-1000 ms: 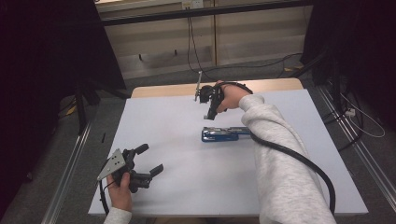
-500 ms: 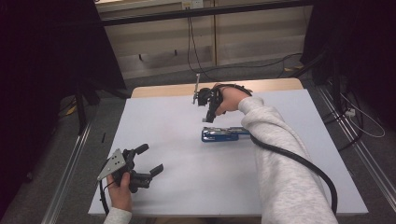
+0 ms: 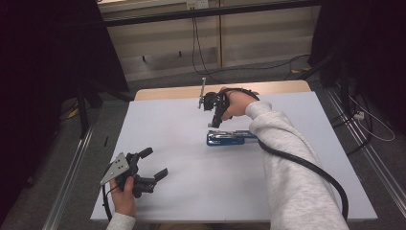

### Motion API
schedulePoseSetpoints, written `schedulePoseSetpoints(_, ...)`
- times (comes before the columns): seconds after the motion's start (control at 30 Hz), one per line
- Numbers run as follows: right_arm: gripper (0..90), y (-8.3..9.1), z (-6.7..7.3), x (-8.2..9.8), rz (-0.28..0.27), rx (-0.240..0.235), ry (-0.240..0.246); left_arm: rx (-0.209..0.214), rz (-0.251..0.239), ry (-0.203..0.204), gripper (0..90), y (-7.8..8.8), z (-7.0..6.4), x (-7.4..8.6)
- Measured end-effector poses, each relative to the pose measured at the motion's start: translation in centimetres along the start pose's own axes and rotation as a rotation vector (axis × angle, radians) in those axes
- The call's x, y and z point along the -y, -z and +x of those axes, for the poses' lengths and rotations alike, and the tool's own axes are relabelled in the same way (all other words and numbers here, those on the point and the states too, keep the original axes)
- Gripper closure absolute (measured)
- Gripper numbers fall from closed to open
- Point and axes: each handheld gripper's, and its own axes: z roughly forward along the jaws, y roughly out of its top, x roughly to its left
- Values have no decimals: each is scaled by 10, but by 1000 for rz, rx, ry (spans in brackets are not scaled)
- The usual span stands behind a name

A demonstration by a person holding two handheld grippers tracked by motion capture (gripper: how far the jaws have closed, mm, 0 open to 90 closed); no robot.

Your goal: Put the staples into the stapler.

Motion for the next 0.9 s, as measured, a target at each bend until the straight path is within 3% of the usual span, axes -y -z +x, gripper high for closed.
schedulePoseSetpoints(0.27, 784, -2, 0, 3, 0, -7, -4, 4, -2, 12, 23, 0, -1, 0)
schedulePoseSetpoints(0.9, 784, -14, 1, 8, -8, -25, -13, 0, 4, 0, 23, 0, 0, 0)
